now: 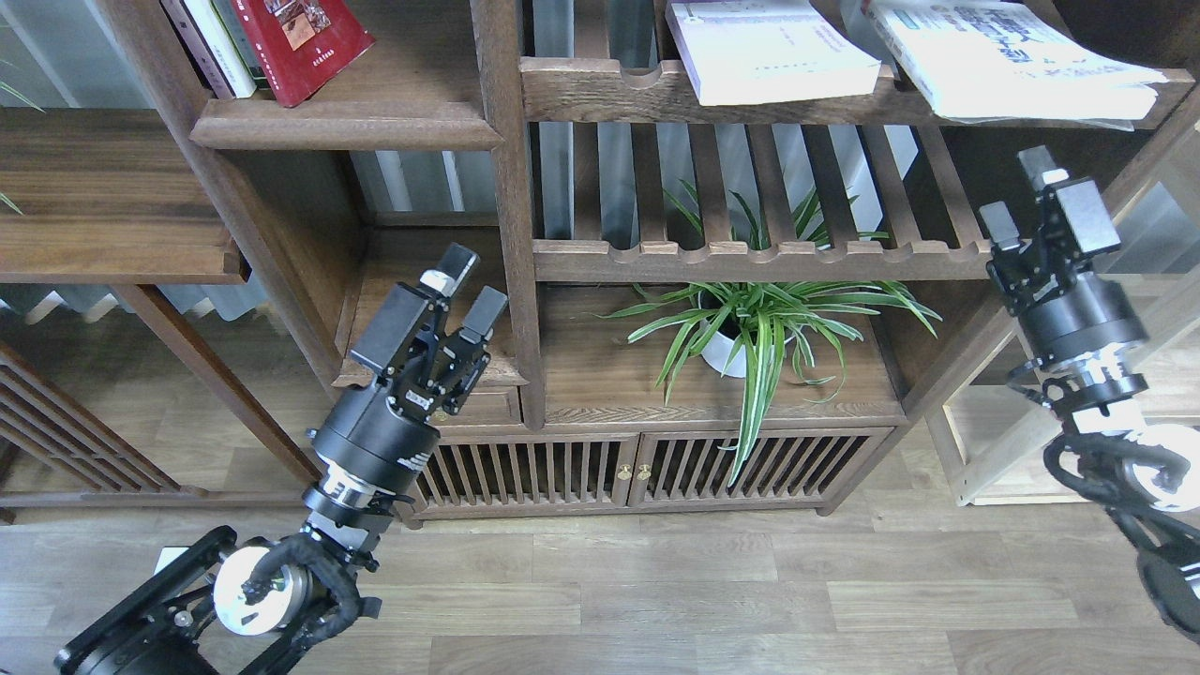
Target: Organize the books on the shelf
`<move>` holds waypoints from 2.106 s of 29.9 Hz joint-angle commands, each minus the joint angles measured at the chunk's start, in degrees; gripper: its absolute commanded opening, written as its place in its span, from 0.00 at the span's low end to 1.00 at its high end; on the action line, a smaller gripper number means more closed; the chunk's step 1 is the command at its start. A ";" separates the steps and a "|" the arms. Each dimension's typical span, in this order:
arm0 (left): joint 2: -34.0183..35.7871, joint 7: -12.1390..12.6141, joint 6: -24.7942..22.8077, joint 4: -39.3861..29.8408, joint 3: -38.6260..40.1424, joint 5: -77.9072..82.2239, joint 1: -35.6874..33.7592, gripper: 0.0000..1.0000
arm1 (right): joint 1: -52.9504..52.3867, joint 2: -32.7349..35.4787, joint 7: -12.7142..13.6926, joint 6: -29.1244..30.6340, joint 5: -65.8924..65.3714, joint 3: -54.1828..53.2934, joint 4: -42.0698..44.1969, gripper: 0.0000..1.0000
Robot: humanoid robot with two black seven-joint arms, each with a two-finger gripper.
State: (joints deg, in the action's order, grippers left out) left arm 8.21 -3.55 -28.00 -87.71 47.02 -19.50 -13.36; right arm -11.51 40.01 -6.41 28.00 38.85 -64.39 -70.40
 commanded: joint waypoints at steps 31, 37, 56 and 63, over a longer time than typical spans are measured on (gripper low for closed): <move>-4.61 0.13 0.00 2.36 -0.97 2.09 1.49 0.98 | -7.47 1.12 1.75 -2.68 6.59 -0.65 1.14 0.95; -4.52 0.13 0.00 2.36 -0.97 2.09 1.40 0.98 | -7.82 0.42 2.54 -4.79 6.50 -0.56 1.59 0.95; -4.08 0.13 0.00 2.36 0.08 3.15 1.32 0.98 | -11.25 0.33 7.11 -11.38 6.59 -0.74 3.34 0.95; -4.00 0.21 0.00 2.36 0.88 3.15 1.32 0.98 | -13.71 0.07 7.37 -12.79 7.37 -0.39 3.87 0.94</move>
State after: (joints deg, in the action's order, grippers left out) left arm 4.20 -3.35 -28.00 -85.34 47.81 -16.35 -12.04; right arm -24.35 40.12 0.75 15.51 45.81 -65.16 -66.66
